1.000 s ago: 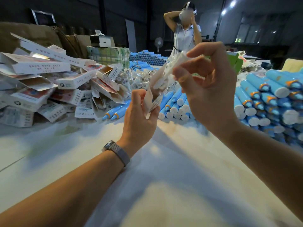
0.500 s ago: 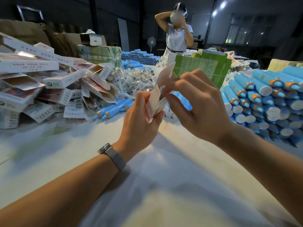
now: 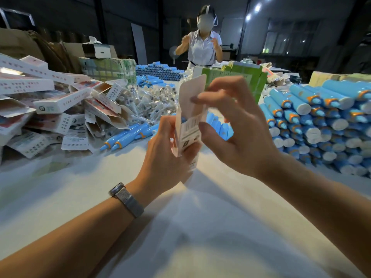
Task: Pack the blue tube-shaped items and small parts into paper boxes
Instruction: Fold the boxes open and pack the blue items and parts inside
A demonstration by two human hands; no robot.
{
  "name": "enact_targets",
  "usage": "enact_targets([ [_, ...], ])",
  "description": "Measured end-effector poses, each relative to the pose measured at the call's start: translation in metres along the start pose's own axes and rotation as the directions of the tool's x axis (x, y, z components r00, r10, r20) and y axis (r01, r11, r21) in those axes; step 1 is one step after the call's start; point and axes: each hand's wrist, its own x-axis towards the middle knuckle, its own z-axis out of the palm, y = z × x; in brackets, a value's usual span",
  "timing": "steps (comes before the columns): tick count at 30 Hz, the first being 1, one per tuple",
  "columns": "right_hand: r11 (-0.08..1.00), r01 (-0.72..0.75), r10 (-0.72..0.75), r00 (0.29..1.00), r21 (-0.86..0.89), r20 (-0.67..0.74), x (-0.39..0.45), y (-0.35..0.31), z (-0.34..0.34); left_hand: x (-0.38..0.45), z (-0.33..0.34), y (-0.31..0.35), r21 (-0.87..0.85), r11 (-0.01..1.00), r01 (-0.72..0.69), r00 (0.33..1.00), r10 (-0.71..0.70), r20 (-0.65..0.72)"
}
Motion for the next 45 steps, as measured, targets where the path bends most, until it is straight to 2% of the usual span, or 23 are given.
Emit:
enact_targets([
  [2,0.971,-0.135,0.146,0.989,0.197,-0.040,-0.002,0.004,0.000,0.000,0.002,0.006,-0.093,0.995,0.031,0.999,-0.027,0.038],
  [4,0.841,-0.330,0.334,0.940,0.428,0.068,-0.002,0.004,0.002,0.000,0.004,0.009,-0.227,0.972,0.064,0.994,-0.042,0.102],
  [6,0.719,-0.439,0.435,0.889,0.539,0.143,-0.003,0.007,0.003,0.000,0.005,0.009,-0.327,0.939,0.104,0.983,-0.048,0.176],
  [8,0.658,-0.472,0.481,0.863,0.586,0.155,-0.005,0.010,0.003,0.002,0.006,0.008,-0.339,0.934,0.110,0.981,-0.046,0.190],
  [11,0.626,-0.477,0.484,0.858,0.617,0.171,-0.009,0.012,0.003,0.001,0.006,0.009,-0.346,0.932,0.103,0.983,-0.043,0.176],
  [14,0.596,-0.466,0.509,0.849,0.653,0.141,-0.014,0.011,0.005,-0.003,0.007,0.017,-0.351,0.936,0.013,0.985,0.049,0.168],
  [18,0.600,-0.456,0.506,0.853,0.657,0.129,-0.020,0.009,0.006,-0.002,0.004,0.024,-0.410,0.903,-0.128,0.967,0.205,0.150],
  [22,0.653,-0.411,0.460,0.883,0.636,0.098,-0.025,0.008,0.003,0.001,0.000,0.024,-0.374,0.907,-0.194,0.958,0.257,0.127],
  [34,0.698,-0.347,0.396,0.916,0.626,0.067,-0.029,0.006,-0.002,0.002,0.001,0.023,-0.322,0.938,-0.131,0.972,0.185,0.145],
  [40,0.715,-0.346,0.358,0.928,0.608,0.108,-0.023,0.013,-0.009,0.002,0.000,0.026,-0.294,0.944,-0.151,0.967,0.203,0.154],
  [45,0.714,-0.321,0.352,0.933,0.622,0.078,-0.018,0.020,-0.010,0.001,-0.001,0.028,-0.268,0.949,-0.164,0.965,0.211,0.157],
])
